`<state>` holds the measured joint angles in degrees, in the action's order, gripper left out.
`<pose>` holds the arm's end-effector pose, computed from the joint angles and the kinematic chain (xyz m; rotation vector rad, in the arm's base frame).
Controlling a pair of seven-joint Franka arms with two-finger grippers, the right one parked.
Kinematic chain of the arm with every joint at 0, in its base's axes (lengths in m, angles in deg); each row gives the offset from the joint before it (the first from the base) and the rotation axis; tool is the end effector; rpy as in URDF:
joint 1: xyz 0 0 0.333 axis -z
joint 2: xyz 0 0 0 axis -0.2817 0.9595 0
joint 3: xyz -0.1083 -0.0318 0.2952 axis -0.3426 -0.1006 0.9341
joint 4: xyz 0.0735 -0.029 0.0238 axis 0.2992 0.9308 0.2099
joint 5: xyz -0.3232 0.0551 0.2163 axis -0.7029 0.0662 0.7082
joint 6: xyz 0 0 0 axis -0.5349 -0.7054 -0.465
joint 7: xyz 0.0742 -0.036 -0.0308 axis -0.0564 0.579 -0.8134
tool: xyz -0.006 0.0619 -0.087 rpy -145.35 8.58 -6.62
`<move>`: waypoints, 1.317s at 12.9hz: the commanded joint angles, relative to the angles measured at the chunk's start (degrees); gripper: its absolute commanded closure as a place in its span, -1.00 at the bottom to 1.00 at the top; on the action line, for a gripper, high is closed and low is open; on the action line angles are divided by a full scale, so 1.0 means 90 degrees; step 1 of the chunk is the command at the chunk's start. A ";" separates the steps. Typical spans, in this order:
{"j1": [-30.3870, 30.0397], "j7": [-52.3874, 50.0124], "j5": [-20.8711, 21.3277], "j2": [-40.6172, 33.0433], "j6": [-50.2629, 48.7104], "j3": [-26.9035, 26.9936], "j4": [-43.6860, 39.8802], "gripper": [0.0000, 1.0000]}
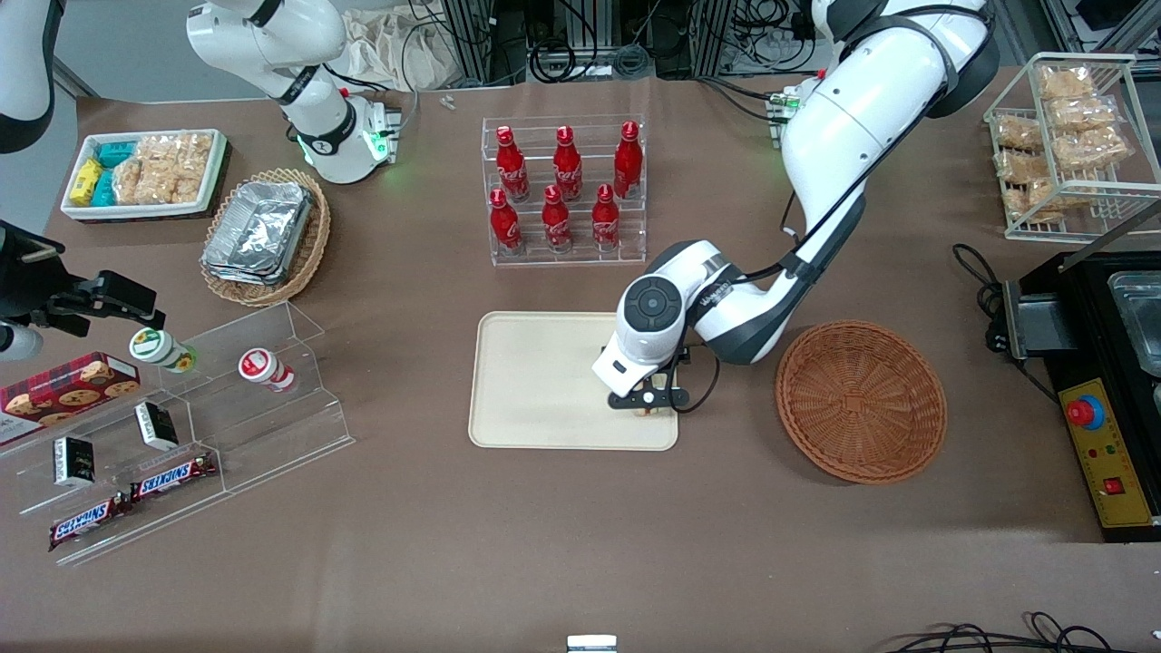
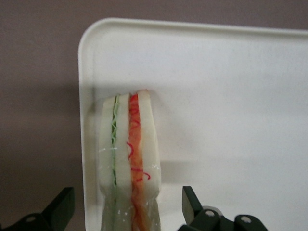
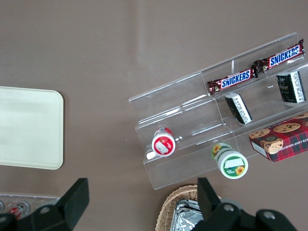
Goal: Place sandwich from basket to tray
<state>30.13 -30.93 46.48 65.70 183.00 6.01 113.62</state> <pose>0.5569 -0.4289 0.2370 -3.1346 -0.0884 0.0893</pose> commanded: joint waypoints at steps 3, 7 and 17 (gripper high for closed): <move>-0.0435 -0.0548 0.0059 -0.0540 -0.0545 0.0004 -0.0442 -0.99; -0.0952 -0.0859 -0.0311 -0.1496 -0.0752 0.0004 -0.0433 -1.00; -0.1578 0.0668 -0.1444 -0.3128 -0.2167 0.0980 -0.0365 -1.00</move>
<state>14.61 -30.71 36.24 39.71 164.68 11.34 108.62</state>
